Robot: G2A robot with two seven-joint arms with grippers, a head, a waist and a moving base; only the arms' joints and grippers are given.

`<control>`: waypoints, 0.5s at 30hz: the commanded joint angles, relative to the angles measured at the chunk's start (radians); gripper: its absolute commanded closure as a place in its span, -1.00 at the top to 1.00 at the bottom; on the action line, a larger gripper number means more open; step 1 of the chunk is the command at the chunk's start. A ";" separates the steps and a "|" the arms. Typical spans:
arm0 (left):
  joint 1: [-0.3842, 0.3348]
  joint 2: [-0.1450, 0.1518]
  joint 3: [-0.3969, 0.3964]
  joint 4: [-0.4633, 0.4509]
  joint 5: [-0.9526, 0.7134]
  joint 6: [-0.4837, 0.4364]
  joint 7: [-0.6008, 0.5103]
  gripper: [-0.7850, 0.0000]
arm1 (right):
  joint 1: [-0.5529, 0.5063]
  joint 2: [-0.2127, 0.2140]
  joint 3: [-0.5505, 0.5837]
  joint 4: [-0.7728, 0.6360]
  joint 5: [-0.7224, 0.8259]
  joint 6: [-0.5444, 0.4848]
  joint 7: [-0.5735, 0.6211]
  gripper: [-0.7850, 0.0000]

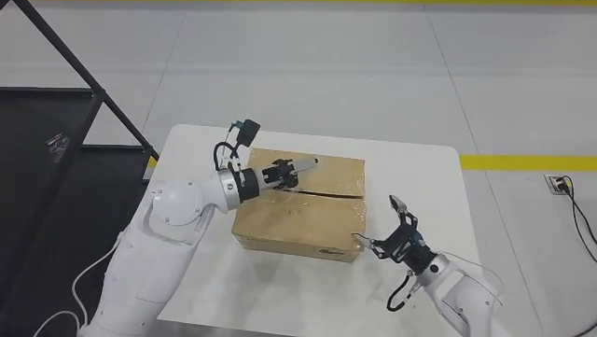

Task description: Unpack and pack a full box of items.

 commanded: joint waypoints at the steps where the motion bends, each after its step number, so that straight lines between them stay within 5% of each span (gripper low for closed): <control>1: 0.003 0.002 -0.008 -0.009 0.004 -0.006 0.004 1.00 | 0.010 0.000 -0.006 0.007 0.002 0.000 0.001 1.00; 15: 0.111 0.034 -0.148 -0.102 -0.004 -0.032 0.039 1.00 | 0.062 0.000 -0.074 -0.001 0.015 -0.024 -0.025 1.00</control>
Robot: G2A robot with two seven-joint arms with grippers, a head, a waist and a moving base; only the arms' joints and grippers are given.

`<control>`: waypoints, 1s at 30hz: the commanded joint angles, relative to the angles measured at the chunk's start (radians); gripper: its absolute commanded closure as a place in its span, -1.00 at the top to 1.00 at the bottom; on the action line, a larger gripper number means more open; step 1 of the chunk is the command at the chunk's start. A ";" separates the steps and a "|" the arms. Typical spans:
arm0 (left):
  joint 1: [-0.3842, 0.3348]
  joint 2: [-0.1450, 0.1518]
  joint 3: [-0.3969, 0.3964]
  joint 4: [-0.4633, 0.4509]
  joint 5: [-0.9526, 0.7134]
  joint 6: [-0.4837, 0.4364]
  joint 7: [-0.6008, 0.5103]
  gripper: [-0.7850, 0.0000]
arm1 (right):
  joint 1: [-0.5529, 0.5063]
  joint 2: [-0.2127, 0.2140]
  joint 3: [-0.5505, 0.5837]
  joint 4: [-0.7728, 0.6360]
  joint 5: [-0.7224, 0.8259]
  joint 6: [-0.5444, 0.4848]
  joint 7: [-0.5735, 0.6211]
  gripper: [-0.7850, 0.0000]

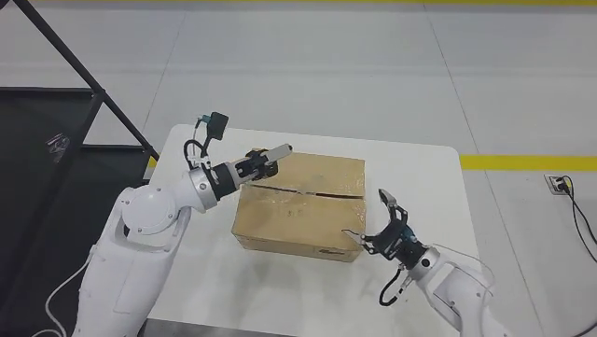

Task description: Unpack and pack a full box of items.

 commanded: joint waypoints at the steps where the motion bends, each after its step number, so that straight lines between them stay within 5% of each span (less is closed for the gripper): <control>1: 0.031 0.005 -0.019 -0.011 -0.002 -0.008 0.000 1.00 | 0.017 -0.001 -0.020 0.000 0.013 -0.030 -0.007 1.00; 6: 0.101 0.014 -0.052 -0.027 -0.012 -0.032 0.015 1.00 | 0.082 -0.003 -0.060 0.020 0.069 -0.120 -0.032 1.00; 17: 0.257 0.029 -0.145 -0.037 -0.060 -0.105 0.100 1.00 | 0.109 -0.006 -0.063 0.024 0.063 -0.077 0.022 1.00; 24: 0.290 0.032 -0.146 -0.040 -0.060 -0.121 0.129 1.00 | 0.075 -0.021 -0.218 -0.070 -0.344 0.331 -0.021 1.00; 30: 0.301 0.033 -0.142 -0.059 -0.081 -0.137 0.140 1.00 | 0.098 -0.049 -0.364 -0.064 -0.642 0.560 0.181 1.00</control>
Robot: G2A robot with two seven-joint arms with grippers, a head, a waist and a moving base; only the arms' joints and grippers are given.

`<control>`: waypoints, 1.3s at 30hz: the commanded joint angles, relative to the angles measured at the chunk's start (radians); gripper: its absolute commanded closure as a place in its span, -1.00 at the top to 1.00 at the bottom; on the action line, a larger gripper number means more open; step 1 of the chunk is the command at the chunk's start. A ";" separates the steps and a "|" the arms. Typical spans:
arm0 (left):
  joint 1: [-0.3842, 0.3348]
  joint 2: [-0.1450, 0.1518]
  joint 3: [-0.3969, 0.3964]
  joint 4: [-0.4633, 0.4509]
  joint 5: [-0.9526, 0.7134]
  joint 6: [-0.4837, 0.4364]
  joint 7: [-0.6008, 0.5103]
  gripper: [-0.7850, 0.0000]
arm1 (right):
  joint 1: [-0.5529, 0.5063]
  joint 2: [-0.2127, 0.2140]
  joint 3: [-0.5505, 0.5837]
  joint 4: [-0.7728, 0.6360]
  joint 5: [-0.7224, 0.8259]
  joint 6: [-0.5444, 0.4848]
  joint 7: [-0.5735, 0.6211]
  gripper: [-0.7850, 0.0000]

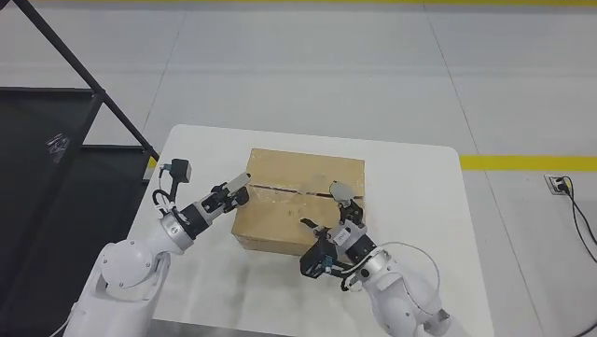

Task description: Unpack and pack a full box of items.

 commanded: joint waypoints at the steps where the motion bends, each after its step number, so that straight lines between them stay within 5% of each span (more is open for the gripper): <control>1: 0.001 0.000 0.003 -0.004 -0.011 -0.007 -0.001 1.00 | 0.015 -0.010 -0.032 0.010 -0.060 0.049 0.069 1.00; 4: -0.005 0.000 0.011 -0.003 -0.010 -0.009 0.001 1.00 | 0.038 -0.024 -0.063 0.035 -0.124 0.100 0.154 1.00; 9: -0.018 0.000 0.025 0.005 -0.016 -0.015 -0.002 1.00 | 0.076 -0.043 -0.100 0.080 -0.210 0.104 0.270 0.24; 26: -0.053 0.001 0.062 0.053 -0.036 -0.027 -0.005 1.00 | 0.078 -0.071 -0.105 0.096 -0.328 0.082 0.384 -0.70; 29: -0.073 -0.002 0.078 0.087 -0.053 -0.034 0.002 1.00 | 0.071 -0.074 -0.098 0.093 -0.342 0.083 0.395 -0.99; 39: -0.149 -0.016 0.145 0.197 -0.085 -0.064 0.026 1.00 | 0.024 -0.085 -0.093 0.068 -0.458 0.094 0.500 -1.00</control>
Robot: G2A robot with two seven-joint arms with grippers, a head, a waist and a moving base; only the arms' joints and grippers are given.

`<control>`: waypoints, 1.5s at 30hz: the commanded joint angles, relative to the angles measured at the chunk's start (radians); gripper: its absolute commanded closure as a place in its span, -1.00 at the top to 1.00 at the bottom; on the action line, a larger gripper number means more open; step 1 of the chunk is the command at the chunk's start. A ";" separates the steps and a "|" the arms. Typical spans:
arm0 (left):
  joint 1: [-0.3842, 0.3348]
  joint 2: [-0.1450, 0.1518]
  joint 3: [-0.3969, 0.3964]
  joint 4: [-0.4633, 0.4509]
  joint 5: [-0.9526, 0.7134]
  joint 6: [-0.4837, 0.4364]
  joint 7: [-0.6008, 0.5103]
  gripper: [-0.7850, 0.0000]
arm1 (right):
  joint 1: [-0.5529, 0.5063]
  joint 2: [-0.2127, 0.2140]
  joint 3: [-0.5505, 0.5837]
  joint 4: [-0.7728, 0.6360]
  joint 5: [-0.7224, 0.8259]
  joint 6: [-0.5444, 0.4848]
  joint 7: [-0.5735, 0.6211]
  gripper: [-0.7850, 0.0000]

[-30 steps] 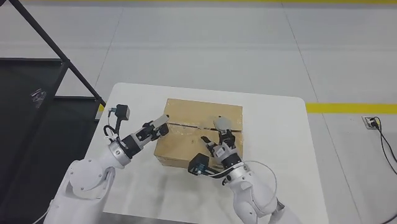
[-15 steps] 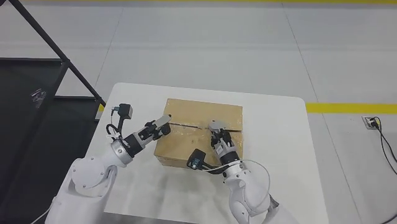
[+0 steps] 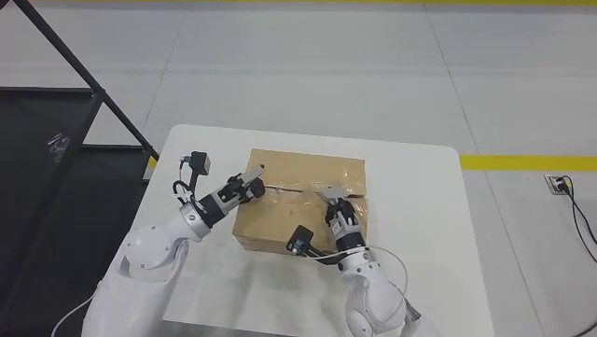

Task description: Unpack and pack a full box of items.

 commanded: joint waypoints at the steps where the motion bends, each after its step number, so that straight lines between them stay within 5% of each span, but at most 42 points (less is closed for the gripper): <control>1: -0.014 -0.003 0.014 0.019 -0.001 -0.004 0.001 1.00 | -0.008 -0.004 -0.005 -0.001 -0.025 0.008 0.037 -1.00; 16: -0.050 -0.020 0.101 0.040 -0.045 -0.064 -0.032 1.00 | -0.018 -0.039 -0.005 0.011 0.014 0.034 0.095 -1.00; 32: -0.128 -0.057 0.214 0.196 -0.123 -0.106 -0.042 1.00 | -0.025 -0.065 0.031 0.000 0.116 0.006 0.080 -1.00; 45: -0.145 -0.068 0.241 0.238 -0.084 -0.106 -0.034 1.00 | -0.031 -0.082 0.059 -0.029 0.161 -0.025 0.104 -1.00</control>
